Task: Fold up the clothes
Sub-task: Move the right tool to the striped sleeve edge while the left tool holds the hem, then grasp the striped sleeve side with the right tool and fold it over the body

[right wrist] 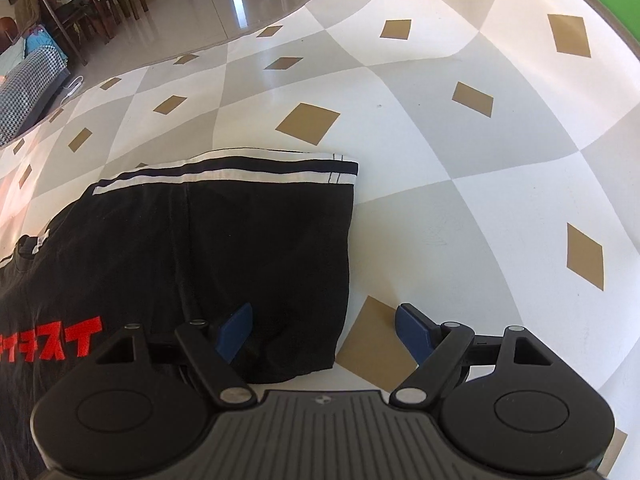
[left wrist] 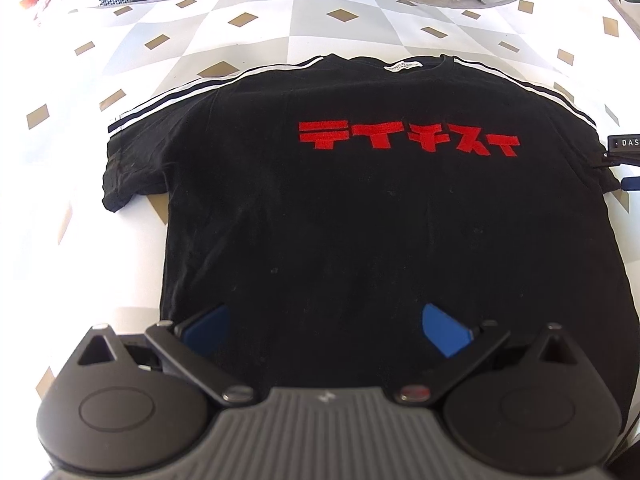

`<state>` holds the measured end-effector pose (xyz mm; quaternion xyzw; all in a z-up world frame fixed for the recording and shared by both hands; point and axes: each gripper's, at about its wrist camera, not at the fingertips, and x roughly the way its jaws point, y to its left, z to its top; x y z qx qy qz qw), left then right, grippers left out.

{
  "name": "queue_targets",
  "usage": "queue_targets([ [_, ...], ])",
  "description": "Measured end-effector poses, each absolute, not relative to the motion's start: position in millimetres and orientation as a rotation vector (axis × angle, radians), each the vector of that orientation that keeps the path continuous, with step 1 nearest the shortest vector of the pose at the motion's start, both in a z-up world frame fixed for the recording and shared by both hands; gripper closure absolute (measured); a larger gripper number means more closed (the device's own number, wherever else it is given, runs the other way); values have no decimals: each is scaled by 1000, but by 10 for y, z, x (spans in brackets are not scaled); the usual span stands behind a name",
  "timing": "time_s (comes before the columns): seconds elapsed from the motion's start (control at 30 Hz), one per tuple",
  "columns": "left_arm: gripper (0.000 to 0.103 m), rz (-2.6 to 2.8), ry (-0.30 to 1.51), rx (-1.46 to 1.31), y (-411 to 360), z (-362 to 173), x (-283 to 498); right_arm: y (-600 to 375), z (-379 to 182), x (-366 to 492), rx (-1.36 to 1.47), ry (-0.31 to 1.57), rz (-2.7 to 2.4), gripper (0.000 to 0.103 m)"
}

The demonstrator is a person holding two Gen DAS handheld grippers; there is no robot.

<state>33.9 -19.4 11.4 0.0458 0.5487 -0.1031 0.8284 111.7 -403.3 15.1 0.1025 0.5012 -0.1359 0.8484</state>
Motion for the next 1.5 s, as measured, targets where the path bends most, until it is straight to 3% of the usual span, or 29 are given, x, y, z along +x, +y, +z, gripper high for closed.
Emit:
queue_targets([
  [0.77,0,-216,1194,39,-115,104,397,-4013,158,1120,257,955,-238,46],
  [0.87,0,-213,1200,23,-94,99,403,-3947,145,1126,213,942,-226,55],
  [1.03,0,-200,1202,14,-87,79,412,-3854,145,1150,175,940,-202,86],
  [1.13,0,-191,1209,3,-76,63,423,-3835,152,1157,177,945,-197,94],
  [1.5,0,-179,1229,-44,-25,49,438,-3556,453,1088,78,822,-119,96],
])
